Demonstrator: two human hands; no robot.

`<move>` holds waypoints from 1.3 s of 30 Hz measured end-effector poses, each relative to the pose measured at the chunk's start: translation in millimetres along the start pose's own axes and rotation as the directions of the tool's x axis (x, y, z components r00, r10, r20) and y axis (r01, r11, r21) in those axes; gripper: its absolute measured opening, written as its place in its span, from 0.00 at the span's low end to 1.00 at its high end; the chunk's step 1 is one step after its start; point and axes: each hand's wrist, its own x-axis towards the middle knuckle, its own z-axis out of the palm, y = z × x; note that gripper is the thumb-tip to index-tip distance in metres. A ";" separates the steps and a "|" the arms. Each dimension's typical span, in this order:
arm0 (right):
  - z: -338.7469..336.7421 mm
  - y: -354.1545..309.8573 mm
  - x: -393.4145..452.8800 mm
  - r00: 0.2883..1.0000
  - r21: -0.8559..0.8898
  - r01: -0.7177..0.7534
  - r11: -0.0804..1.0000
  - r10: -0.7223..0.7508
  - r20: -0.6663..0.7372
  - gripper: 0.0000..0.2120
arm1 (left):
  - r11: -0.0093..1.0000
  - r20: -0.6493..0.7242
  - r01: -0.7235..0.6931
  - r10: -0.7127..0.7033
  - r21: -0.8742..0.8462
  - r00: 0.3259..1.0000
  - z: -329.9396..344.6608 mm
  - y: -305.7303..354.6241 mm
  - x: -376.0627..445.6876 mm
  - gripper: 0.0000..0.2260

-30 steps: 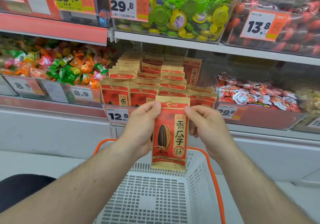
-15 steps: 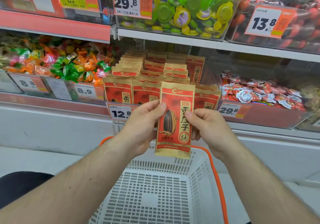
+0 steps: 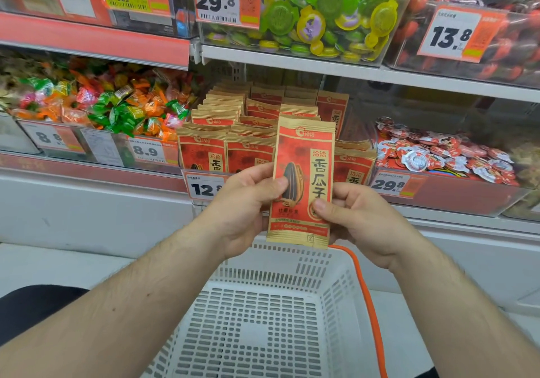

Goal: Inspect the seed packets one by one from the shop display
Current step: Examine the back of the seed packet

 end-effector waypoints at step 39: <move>21.0 -7.0 -3.4 0.968 -0.178 0.207 0.962 -0.228 -0.107 0.13 | 0.975 0.128 0.062 -0.091 0.213 0.988 10.8 -14.0 -8.6 0.14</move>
